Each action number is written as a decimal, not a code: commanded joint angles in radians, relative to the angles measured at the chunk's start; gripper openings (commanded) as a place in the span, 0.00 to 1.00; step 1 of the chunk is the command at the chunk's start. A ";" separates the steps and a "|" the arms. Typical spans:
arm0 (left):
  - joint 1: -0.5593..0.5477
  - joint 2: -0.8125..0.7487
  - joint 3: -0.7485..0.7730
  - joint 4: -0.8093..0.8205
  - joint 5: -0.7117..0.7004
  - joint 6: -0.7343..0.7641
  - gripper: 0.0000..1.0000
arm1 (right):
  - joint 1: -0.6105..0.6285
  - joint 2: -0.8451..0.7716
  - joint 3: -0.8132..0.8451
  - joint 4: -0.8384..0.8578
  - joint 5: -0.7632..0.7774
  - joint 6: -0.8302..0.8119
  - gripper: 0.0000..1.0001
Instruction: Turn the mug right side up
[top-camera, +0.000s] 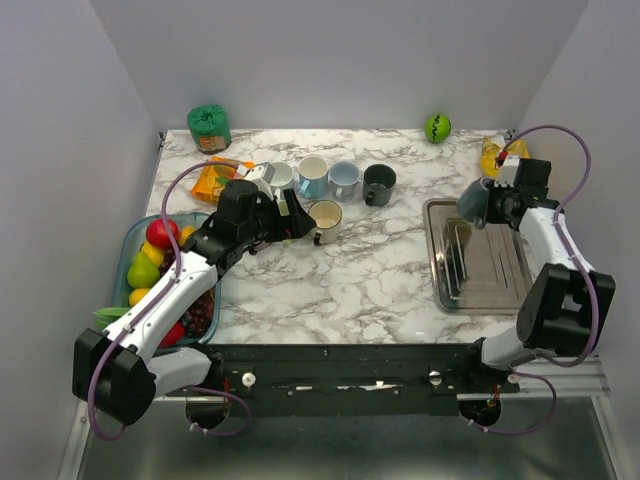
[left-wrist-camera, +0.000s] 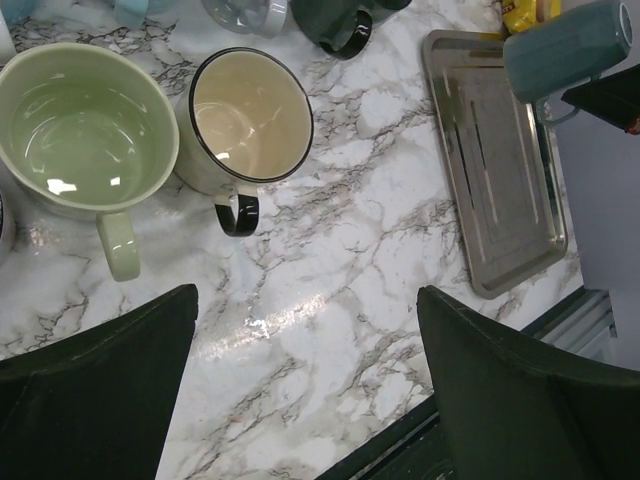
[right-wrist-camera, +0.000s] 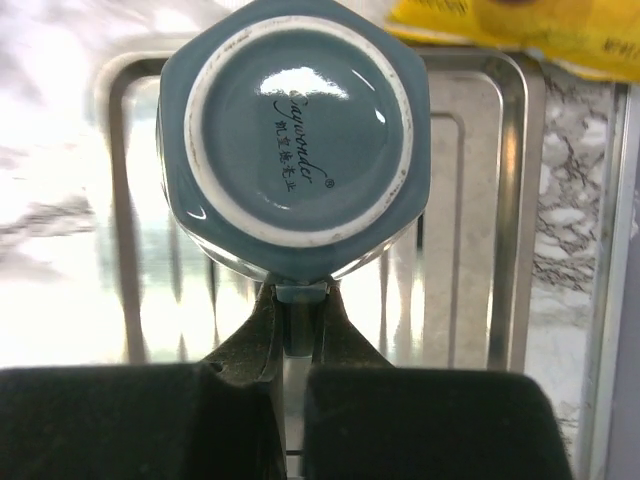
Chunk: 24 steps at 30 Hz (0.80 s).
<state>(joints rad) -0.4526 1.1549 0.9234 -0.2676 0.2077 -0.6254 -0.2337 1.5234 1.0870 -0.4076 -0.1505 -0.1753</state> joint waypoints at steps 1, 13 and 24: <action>0.005 -0.035 -0.011 0.051 0.059 0.004 0.99 | 0.017 -0.149 -0.018 0.072 -0.205 0.077 0.01; 0.005 -0.098 -0.041 0.168 0.157 0.006 0.99 | 0.230 -0.448 -0.202 0.357 -0.437 0.411 0.01; -0.034 -0.119 -0.120 0.534 0.400 -0.117 0.99 | 0.690 -0.493 -0.263 0.916 -0.258 0.766 0.01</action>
<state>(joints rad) -0.4591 1.0584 0.8104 0.0818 0.4866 -0.6968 0.3519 1.0260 0.7944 0.1333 -0.4965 0.4423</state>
